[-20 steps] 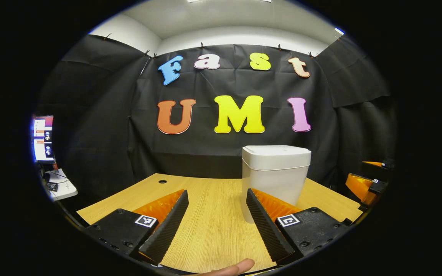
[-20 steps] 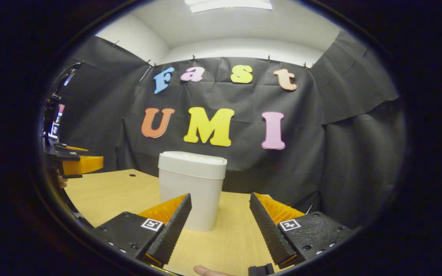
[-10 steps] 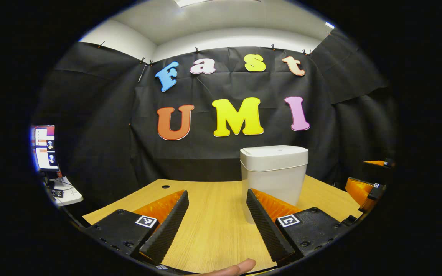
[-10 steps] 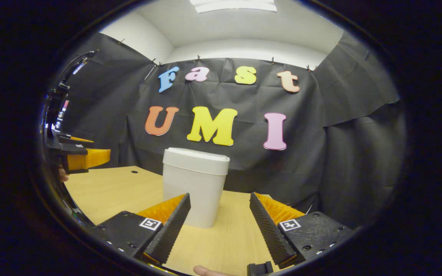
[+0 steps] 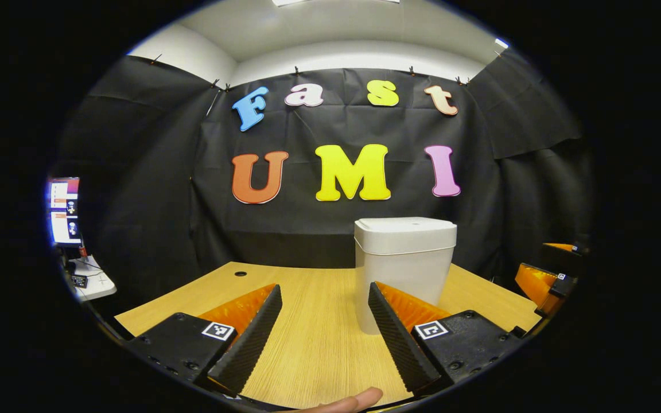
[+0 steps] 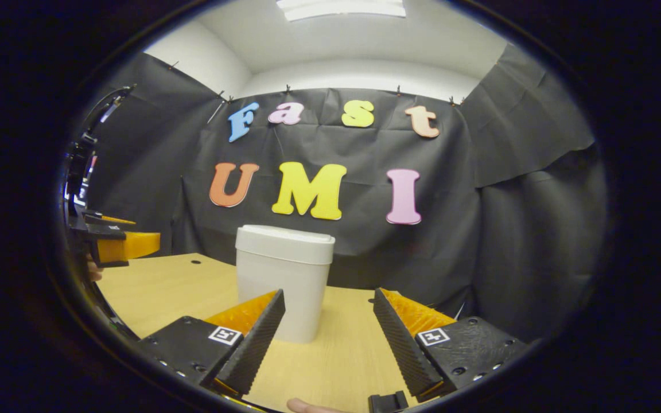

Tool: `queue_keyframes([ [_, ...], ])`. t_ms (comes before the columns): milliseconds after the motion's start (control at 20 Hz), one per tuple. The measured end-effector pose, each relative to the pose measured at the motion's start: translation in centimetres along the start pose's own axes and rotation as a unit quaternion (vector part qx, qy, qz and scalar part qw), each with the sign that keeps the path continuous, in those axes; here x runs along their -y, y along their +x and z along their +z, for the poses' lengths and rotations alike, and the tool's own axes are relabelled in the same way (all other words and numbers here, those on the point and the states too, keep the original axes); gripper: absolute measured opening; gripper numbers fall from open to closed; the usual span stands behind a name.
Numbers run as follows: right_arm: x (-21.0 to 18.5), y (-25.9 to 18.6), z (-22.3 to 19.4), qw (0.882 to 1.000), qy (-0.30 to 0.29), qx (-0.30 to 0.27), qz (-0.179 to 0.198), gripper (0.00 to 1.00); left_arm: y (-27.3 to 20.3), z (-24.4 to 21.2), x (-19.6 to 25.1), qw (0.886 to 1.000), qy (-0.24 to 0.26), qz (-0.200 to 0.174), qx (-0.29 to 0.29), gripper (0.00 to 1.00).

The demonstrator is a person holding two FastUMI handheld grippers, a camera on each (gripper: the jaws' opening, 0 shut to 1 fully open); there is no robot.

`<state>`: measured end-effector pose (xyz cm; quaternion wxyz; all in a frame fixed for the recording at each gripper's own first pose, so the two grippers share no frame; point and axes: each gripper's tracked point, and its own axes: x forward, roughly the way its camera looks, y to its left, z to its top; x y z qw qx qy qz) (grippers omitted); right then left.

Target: Press the lid of the desktop garbage bin to open it, pick up the crumpled paper on the desktop and throw it into the bin, then pick up the pop can on the desktop and drop it into the bin, and finally close the garbage bin lid.

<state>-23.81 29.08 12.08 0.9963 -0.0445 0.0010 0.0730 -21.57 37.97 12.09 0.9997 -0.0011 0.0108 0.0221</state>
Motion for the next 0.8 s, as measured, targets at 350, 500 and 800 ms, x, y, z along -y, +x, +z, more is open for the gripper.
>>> queue_keyframes([
  [350, -0.11, -0.06, -0.03, 1.0, -0.006, 0.001, -0.002, 0.97, 0.08, -0.23, 0.57, 1.0, 0.002, -0.008, -0.004, 0.98],
  [500, -0.27, -0.07, -0.15, 1.0, -0.004, -0.003, -0.001, 0.95, 0.11, -0.23, 0.56, 1.0, 0.003, -0.01, -0.005, 0.98],
  [800, -0.14, 0.05, -0.16, 1.0, -0.009, 0.0, 0.0, 0.97, 0.1, -0.46, 0.94, 1.0, 0.005, -0.013, -0.007, 0.98],
])
